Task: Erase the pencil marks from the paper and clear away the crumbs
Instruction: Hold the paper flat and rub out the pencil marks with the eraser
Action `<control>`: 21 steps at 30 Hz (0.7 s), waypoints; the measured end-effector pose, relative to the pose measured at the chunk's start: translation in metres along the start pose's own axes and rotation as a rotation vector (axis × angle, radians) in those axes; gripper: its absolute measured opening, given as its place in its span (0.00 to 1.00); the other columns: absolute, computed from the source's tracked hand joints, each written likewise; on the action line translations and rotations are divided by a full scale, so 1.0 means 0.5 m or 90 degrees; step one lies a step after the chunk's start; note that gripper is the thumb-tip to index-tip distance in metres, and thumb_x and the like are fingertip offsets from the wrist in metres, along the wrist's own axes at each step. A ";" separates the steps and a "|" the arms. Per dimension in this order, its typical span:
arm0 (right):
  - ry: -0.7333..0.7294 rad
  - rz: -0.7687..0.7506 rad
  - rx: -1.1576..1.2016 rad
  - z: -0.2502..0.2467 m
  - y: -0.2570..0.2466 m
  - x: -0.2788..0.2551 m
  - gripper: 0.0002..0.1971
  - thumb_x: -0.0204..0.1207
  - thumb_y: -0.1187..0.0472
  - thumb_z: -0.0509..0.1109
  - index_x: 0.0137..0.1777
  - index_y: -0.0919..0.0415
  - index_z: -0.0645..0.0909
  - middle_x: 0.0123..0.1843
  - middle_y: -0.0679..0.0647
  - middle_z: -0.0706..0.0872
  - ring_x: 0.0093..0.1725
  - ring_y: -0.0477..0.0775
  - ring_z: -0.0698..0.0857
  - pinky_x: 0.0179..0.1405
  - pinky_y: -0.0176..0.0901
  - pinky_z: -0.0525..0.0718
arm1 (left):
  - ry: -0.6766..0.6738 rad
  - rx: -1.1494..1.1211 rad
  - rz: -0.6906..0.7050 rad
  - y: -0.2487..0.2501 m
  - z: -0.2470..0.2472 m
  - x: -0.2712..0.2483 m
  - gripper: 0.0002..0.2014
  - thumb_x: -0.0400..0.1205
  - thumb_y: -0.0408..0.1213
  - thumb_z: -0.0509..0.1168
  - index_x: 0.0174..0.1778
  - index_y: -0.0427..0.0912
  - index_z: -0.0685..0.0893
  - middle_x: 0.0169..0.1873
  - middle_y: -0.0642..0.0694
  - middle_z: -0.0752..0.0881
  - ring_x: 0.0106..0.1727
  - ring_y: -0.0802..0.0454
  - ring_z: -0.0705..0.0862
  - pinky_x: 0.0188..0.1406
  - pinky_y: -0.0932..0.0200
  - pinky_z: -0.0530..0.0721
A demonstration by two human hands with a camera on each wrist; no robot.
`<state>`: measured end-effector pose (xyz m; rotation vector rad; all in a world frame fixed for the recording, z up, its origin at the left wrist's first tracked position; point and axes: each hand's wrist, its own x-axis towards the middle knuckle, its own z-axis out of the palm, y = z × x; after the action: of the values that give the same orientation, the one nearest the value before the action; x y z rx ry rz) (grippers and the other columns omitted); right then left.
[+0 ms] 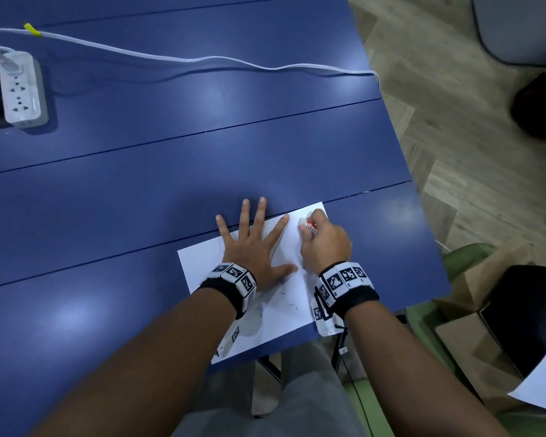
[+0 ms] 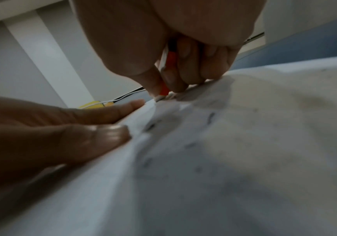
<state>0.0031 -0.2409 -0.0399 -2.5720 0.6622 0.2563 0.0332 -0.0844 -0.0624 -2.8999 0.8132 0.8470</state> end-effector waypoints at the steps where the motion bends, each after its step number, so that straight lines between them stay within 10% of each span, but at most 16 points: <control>1: 0.008 0.009 0.004 0.001 -0.002 0.001 0.08 0.81 0.53 0.64 0.53 0.56 0.75 0.35 0.53 0.81 0.39 0.66 0.82 0.33 0.46 0.72 | 0.000 0.000 -0.001 -0.001 0.001 0.000 0.50 0.73 0.84 0.41 0.85 0.65 0.30 0.82 0.43 0.19 0.83 0.34 0.21 0.70 0.12 0.32; 11: -0.013 0.006 -0.003 0.004 -0.004 -0.007 0.08 0.83 0.55 0.60 0.54 0.59 0.72 0.34 0.50 0.77 0.36 0.62 0.76 0.32 0.47 0.70 | 0.092 -0.094 -0.051 -0.023 0.016 -0.018 0.55 0.76 0.79 0.50 0.88 0.50 0.34 0.86 0.44 0.28 0.86 0.41 0.25 0.76 0.18 0.29; 21: -0.029 -0.044 -0.028 0.016 -0.031 -0.026 0.08 0.85 0.52 0.58 0.54 0.57 0.69 0.40 0.53 0.85 0.41 0.61 0.82 0.34 0.47 0.73 | 0.067 -0.062 -0.073 0.001 0.031 -0.038 0.49 0.74 0.80 0.30 0.88 0.56 0.35 0.86 0.43 0.26 0.85 0.38 0.25 0.75 0.16 0.32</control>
<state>-0.0008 -0.2198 -0.0368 -2.6170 0.5555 0.3090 0.0118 -0.0734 -0.0660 -3.0641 0.6218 0.7491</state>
